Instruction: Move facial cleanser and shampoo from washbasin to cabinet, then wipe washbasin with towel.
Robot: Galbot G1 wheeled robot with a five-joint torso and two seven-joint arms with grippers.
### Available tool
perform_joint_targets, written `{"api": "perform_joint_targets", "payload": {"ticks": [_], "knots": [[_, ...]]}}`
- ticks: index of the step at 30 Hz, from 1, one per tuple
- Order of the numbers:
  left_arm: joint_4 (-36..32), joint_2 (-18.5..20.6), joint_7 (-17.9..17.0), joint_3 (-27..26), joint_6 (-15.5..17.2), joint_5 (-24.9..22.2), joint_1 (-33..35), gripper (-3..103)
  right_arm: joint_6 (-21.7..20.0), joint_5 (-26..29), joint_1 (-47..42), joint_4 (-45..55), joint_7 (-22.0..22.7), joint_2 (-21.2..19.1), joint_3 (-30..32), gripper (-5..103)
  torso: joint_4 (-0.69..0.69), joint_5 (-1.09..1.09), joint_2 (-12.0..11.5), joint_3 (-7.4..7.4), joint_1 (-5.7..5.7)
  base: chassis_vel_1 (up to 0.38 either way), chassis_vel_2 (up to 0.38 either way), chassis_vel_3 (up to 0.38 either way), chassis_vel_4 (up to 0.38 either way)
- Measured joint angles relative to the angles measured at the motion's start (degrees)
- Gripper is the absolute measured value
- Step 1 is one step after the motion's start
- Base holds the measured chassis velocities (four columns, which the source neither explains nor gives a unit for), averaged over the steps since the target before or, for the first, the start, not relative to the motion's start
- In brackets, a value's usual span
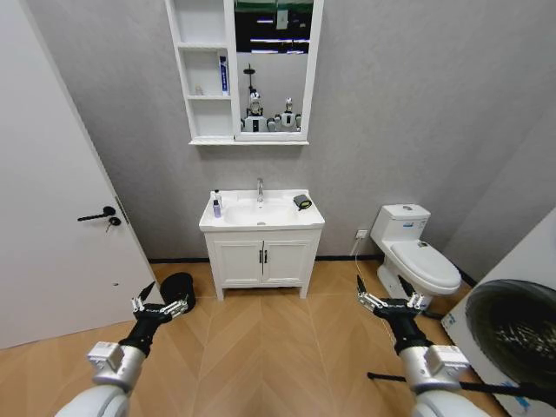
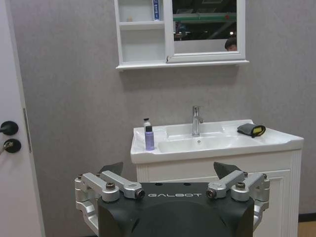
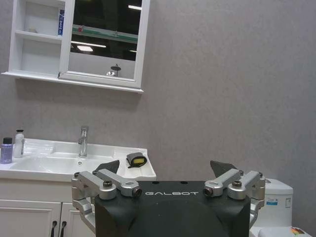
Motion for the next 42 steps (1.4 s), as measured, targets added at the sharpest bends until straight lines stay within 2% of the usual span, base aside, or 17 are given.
{"api": "perform_joint_targets", "payload": {"ticks": [4, 8, 31, 42], "knots": [[-1.02, -1.43, 0.85, -1.87, -2.50, -1.35, 5.12, 100, 0.04, 0.07, -0.36, 0.53, 0.00, 0.03, 0.23, 100, 0.02, 0.00, 0.00, -0.01, 0.00, 0.000, 0.000, 0.000, 0.000], [-1.67, -2.86, 1.53, -2.04, -4.19, -1.30, 7.13, 100, 0.16, 0.07, -0.46, 0.55, 0.00, 0.10, 0.28, 100, 0.02, 0.01, 0.00, 0.00, 0.00, 0.000, 0.000, 0.000, 0.000], [-0.67, -3.28, 1.40, -1.53, -3.85, -0.52, 3.56, 100, 0.14, -0.22, -0.95, 0.86, -0.62, 0.43, 0.94, 100, 0.01, 0.00, 0.00, 0.00, -0.01, 0.000, 0.000, 0.000, 0.000], [-0.45, -2.97, 1.57, -1.34, -3.71, -0.34, 3.19, 100, 0.13, -0.47, -1.33, 0.90, -0.62, 0.86, 0.69, 100, 0.02, 0.01, -0.01, 0.01, 0.03, -0.121, 0.127, 0.111, -0.121]]}}
